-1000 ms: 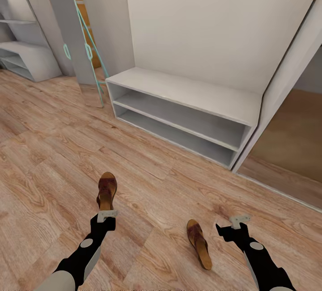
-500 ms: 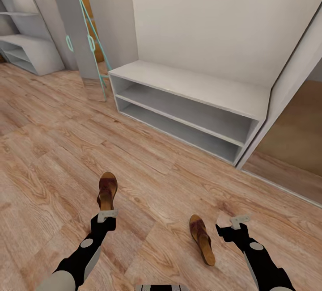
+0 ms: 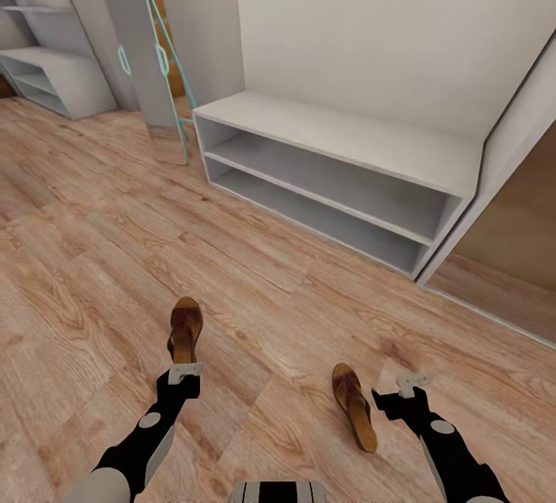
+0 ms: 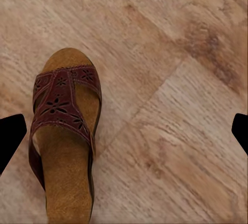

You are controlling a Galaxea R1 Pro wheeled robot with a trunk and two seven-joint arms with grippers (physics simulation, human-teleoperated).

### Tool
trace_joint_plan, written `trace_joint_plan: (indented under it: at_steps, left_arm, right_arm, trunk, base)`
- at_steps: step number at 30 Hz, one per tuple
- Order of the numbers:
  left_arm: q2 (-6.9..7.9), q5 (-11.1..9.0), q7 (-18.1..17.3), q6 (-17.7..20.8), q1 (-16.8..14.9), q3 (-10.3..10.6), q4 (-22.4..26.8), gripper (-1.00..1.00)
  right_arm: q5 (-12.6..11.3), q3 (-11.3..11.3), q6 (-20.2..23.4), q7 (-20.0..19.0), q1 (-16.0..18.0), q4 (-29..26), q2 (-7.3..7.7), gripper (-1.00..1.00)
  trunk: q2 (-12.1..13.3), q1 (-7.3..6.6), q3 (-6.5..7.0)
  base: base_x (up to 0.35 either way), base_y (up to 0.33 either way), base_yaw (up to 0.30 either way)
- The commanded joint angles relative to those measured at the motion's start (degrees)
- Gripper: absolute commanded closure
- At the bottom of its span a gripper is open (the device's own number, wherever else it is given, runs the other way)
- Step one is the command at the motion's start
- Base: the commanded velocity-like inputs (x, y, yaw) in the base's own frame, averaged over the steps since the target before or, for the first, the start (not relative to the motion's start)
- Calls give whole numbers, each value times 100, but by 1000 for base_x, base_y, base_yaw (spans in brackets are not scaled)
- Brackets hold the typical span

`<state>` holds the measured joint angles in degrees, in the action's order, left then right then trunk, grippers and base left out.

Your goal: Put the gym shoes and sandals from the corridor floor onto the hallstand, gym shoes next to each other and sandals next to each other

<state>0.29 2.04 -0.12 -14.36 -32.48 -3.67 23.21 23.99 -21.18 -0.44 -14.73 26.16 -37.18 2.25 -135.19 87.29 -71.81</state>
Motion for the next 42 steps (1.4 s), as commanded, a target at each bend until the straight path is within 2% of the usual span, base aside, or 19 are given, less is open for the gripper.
trace_joint_plan:
  at_steps: [1, 8, 12, 20, 34, 37, 42]
  left_arm:
    - [-3, 42, 3, -19, -4, -20, -3, 100]
    - [-3, 42, 3, -28, 3, -20, -1, 100]
    - [-3, 42, 3, -27, 5, -20, -1, 100]
    - [-3, 42, 3, -27, 5, -20, -1, 100]
    - [-3, 42, 3, -33, 5, -20, -1, 100]
    - [-3, 42, 3, -37, 5, -20, -1, 100]
    - [-3, 42, 3, -40, 5, -20, -1, 100]
  right_arm:
    - [56, -36, -9, -43, 4, 18, -5, -100]
    - [54, -36, -93, -39, 4, 204, -5, -100]
    - [54, -36, -569, -39, 4, 536, -13, -100]
    - [54, -36, -665, -39, 4, 586, -8, -100]
    - [49, -51, -701, -17, 4, 570, 7, -100]
    - [52, -52, -826, -14, 4, 581, 10, -100]
    - [61, -53, -1347, -22, -3, 602, 14, -100]
  trunk:
    - [-43, 21, -31]
    - [-324, 175, -219]
    - [-484, 263, -326]
    - [-805, 439, -540]
    - [-824, 475, -948]
    - [-828, 482, -1018]
    - [-828, 482, -1020]
  base:
    - [0, 0, 71]
    - [0, 0, 71]
    - [0, 0, 70]
    - [0, 0, 70]
    - [0, 0, 46]
    - [0, 0, 5]
    - [0, 0, 1]
